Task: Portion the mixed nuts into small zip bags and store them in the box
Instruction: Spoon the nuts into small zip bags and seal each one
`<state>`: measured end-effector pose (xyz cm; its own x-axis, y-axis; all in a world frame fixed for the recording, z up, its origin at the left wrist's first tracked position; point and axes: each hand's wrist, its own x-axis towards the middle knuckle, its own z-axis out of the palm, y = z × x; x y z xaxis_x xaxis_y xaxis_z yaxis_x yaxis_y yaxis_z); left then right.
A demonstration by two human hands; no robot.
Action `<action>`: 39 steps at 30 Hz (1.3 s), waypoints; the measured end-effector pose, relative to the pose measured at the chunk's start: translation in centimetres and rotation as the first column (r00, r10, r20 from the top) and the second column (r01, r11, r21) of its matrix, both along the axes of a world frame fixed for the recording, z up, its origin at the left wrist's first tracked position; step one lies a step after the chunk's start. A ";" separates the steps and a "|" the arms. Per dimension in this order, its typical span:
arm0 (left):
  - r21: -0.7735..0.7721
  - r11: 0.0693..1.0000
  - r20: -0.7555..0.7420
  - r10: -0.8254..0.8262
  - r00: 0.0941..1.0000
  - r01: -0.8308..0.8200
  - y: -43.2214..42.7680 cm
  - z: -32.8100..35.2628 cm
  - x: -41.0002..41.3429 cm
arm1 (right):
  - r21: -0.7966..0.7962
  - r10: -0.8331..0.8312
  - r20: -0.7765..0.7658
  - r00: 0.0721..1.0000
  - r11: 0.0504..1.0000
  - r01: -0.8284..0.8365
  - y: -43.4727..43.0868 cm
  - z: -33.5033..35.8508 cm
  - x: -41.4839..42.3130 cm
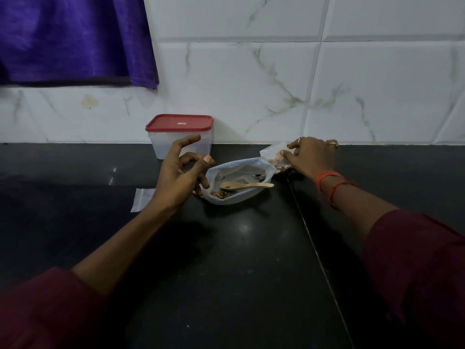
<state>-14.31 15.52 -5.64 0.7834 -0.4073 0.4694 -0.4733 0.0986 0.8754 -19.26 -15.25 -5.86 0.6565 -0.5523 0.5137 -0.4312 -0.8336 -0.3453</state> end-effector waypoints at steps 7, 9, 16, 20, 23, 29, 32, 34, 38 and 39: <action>-0.028 0.981 0.125 0.195 0.973 -0.193 0.8 0.0 0.6 | 0.165 -0.027 0.503 0.864 0.984 -0.066 5.3 3.3 -2.6; 0.009 0.956 0.196 0.287 0.937 -0.295 1.3 0.0 1.2 | 0.184 0.036 0.519 0.854 0.971 -0.153 7.8 3.7 -3.3; 0.365 0.692 0.434 0.466 0.771 -0.623 3.9 0.0 3.3 | 0.086 0.521 0.287 0.804 0.822 -0.564 13.2 0.8 -4.6; 0.590 0.549 0.480 0.352 0.804 -0.592 4.7 -0.3 3.5 | -0.165 0.685 0.115 0.720 0.728 -0.666 14.1 -1.6 -5.2; 0.780 0.404 0.403 0.259 0.878 -0.477 5.1 0.1 4.0 | -0.185 0.709 0.099 0.698 0.703 -0.687 13.6 -2.1 -5.4; 0.898 0.078 0.399 0.270 0.876 -0.433 6.0 -0.4 4.8 | -0.158 0.679 0.122 0.724 0.733 -0.662 12.5 -2.4 -5.2; 0.876 0.068 0.439 0.295 0.849 -0.477 6.1 -0.7 4.9 | -0.169 0.680 0.127 0.722 0.732 -0.660 12.2 -2.6 -5.1; 0.859 0.099 0.450 0.321 0.833 -0.502 6.2 -0.6 4.9 | -0.166 0.680 0.117 0.724 0.732 -0.661 12.1 -2.6 -5.0; 0.844 0.114 0.460 0.351 0.816 -0.525 6.5 -0.2 4.8 | -0.176 0.681 0.105 0.725 0.730 -0.661 12.0 -2.7 -5.0; 0.840 0.117 0.460 0.363 0.810 -0.530 6.5 -0.1 4.8 | -0.178 0.681 0.104 0.724 0.729 -0.660 11.9 -2.7 -5.0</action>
<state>-9.49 22.05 -5.78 0.9682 -0.1973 0.1536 -0.2160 -0.9694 0.1165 -24.23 -3.31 -8.53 0.7389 0.0755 0.6695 0.3063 -0.9227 -0.2340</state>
